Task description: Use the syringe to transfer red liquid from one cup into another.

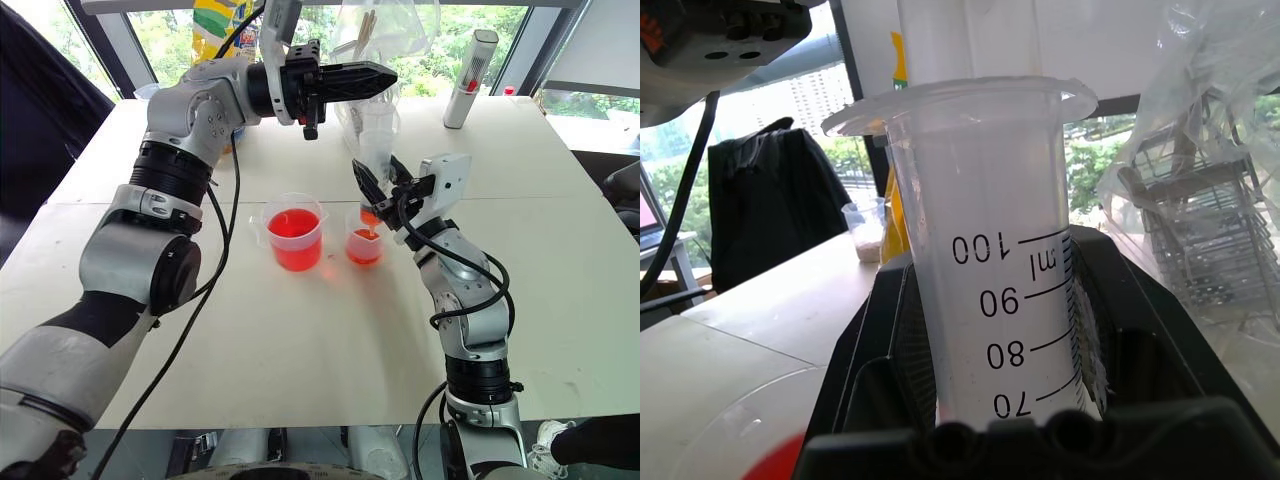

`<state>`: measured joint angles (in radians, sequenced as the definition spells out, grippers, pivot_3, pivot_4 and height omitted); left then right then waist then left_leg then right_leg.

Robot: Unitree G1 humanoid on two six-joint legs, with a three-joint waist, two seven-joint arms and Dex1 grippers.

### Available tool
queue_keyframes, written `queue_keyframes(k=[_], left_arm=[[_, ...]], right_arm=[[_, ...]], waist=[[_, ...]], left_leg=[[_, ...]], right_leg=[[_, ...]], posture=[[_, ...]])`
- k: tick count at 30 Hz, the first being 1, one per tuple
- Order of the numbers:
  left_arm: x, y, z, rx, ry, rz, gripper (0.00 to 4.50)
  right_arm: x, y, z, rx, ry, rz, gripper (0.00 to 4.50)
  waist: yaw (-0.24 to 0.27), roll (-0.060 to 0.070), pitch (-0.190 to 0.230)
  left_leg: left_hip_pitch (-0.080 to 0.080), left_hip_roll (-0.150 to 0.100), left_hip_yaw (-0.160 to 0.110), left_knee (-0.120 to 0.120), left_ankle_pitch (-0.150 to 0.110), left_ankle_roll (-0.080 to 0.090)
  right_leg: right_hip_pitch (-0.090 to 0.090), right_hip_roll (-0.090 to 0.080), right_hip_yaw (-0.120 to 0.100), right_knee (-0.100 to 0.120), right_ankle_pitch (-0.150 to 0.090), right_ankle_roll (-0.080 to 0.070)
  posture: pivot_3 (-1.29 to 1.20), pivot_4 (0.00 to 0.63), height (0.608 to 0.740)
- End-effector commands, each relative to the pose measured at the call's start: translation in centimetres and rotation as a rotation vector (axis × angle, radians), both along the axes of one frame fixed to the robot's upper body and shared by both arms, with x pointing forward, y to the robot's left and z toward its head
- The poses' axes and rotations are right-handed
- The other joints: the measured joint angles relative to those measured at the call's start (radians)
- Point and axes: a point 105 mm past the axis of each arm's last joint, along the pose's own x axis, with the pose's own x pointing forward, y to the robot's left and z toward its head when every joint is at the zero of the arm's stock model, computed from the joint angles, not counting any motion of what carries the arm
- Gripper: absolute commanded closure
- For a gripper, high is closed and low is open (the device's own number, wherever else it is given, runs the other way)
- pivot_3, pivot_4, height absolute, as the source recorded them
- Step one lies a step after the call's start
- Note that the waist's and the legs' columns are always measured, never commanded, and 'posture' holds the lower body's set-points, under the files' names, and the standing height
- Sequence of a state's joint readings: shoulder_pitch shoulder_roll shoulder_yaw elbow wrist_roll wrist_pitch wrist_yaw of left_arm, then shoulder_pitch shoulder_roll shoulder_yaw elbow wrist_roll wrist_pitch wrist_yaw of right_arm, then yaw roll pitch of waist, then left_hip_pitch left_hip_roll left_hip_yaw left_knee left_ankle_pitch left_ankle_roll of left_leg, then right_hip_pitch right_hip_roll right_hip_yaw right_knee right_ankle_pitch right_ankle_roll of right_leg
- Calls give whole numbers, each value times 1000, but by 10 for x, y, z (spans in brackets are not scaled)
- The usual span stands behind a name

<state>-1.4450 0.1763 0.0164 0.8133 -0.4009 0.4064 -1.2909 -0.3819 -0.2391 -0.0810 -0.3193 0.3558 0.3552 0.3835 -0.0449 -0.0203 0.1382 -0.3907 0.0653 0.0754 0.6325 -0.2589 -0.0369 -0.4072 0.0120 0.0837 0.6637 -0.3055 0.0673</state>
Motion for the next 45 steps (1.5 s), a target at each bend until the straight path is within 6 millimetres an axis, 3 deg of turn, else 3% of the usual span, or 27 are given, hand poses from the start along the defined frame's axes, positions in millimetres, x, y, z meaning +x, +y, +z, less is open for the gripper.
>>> queue_keyframes(k=[1,8,16,19,26,35,45], left_arm=[[-6,0,13,-25,-28,-21,3663],[-7,0,16,-33,-41,-19,236],[0,-3,9,-16,-14,16,236],[3,-3,4,-4,2,29,1031],[6,-4,-4,24,21,32,4427],[-2,-4,-14,62,20,-22,4427],[-6,-7,-30,95,23,-36,4427]], right_arm=[[-5,1,15,-9,-72,8,3078],[-5,2,13,-13,-68,13,3078],[-4,3,14,-17,-68,15,3078],[-4,3,14,-19,-67,15,3078],[-4,3,14,-23,-70,15,3078],[-3,2,19,-35,-86,15,3078],[-5,-1,38,-45,-136,17,3078]], waist=[[0,0,0],[0,0,0],[1,0,0],[0,0,0],[0,0,0],[0,0,0],[1,0,0]], left_leg=[[0,0,0,0,0,0],[0,0,0,0,0,0],[0,0,0,0,0,0],[0,0,0,0,0,0],[0,0,0,0,0,0],[0,0,0,0,0,0],[0,0,0,0,0,0]], right_leg=[[0,0,0,0,0,0],[0,0,0,0,0,0],[0,0,0,0,0,0],[0,0,0,0,0,0],[0,0,0,0,0,0],[0,0,0,0,0,0],[0,0,0,0,0,0]], posture=[[0,150,739],[0,150,739],[0,150,739],[0,150,739],[0,150,739],[0,150,739],[0,150,739]])
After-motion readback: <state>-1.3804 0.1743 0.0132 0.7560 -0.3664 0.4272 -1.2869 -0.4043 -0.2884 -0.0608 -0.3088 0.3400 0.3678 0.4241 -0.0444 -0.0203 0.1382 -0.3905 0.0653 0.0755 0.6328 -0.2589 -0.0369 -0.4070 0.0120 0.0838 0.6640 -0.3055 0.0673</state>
